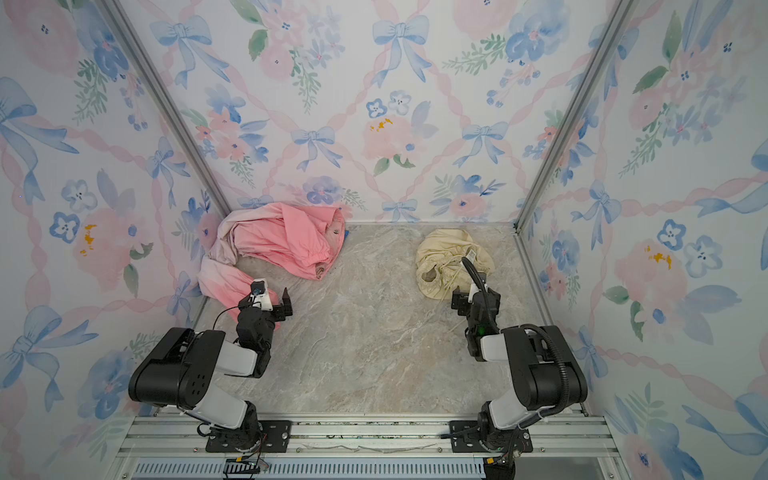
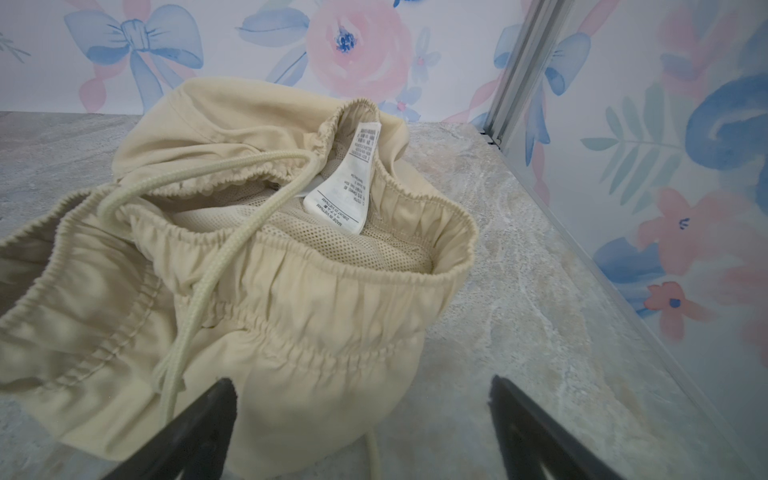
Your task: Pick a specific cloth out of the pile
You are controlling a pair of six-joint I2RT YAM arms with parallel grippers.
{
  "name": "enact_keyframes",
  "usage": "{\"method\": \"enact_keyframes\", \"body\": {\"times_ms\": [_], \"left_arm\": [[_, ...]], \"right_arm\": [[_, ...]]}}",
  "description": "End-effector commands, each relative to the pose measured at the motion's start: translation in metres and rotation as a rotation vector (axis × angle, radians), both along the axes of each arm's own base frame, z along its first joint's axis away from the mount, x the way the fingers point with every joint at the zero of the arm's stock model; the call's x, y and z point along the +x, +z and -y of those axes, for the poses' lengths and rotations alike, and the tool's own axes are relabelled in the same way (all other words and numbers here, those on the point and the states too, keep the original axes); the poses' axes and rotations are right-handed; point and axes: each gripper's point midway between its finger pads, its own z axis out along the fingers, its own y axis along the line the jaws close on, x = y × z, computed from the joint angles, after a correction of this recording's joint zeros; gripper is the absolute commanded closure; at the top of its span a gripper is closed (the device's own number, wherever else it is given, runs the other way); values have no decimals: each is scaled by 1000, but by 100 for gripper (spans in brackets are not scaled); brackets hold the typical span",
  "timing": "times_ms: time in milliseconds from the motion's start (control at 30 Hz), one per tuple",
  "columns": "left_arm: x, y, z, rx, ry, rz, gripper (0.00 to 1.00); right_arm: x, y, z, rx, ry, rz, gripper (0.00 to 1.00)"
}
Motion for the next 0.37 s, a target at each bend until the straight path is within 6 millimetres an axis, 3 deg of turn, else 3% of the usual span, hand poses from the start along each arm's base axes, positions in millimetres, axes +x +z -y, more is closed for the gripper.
{"method": "enact_keyframes", "body": {"times_ms": [0,267,333], "left_arm": [[3,1,2,7,-13,1,2],[2,2,1,7,-8,4,2],[-1,2,-7,0,51,10,2]], "right_arm": [[4,9,0,20,2,19,3],[4,9,0,20,2,19,3],[4,9,0,19,3,19,3]]}}
